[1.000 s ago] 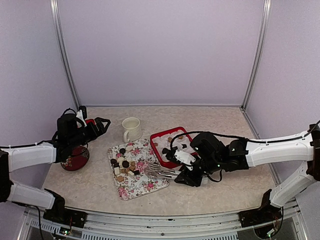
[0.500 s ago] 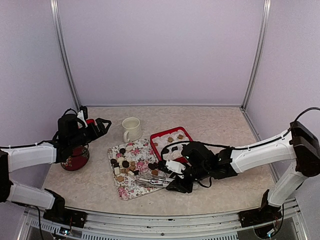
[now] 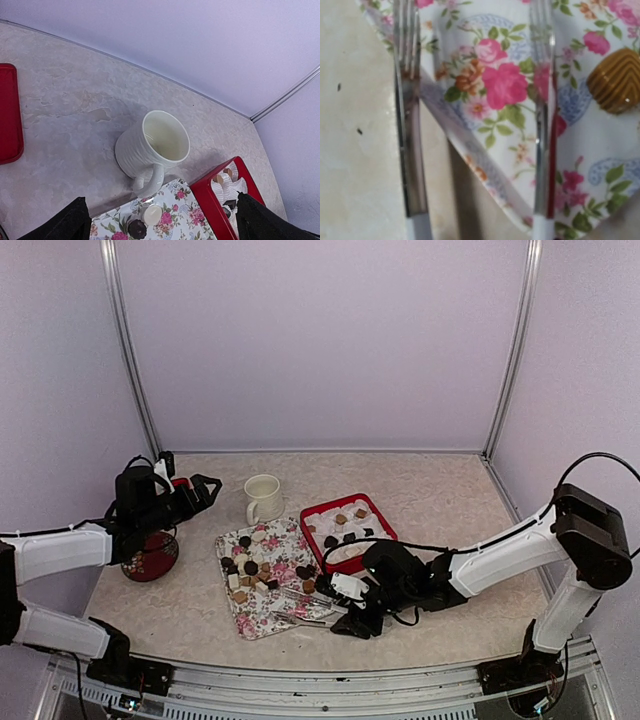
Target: Pack the chocolate
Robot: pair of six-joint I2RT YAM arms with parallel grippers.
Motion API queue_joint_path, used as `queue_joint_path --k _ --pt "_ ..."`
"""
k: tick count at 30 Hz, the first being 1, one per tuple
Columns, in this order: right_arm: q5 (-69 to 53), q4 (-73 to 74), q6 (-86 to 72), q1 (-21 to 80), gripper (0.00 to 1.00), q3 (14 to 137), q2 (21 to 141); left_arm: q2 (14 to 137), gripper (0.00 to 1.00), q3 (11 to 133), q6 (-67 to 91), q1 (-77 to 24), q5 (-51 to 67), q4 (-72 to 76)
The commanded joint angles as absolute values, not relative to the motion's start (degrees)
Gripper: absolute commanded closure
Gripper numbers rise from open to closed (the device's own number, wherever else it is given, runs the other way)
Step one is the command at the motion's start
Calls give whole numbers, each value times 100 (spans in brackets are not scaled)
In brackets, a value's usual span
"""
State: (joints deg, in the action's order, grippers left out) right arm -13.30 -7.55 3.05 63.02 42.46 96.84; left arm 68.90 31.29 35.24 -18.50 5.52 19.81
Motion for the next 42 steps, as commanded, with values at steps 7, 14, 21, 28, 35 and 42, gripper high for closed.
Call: queue_joint_path --k 7,14,21,28,35,42 --pt "-1090 -954 94 6438 38 4038 9677 6816 1 3329 3394 -1890 423 1865" --pt "-998 -785 37 6495 16 4138 9370 6837 1 3444 3364 -1890 269 1686" --pt "-724 -573 15 6495 0 4543 8663 6989 1 4003 3417 -1696 -679 654" --pt "-505 -302 94 6281 0 5022 8133 7958 1 5158 3423 -732 -1138 -712" --pt "-922 -304 -300 5456 0 5092 7678 9281 8 6115 2924 -703 -1170 -1222" --pt "-1359 -558 -564 4728 0 4781 7242 10359 33 6852 2719 -720 -1179 -1570"
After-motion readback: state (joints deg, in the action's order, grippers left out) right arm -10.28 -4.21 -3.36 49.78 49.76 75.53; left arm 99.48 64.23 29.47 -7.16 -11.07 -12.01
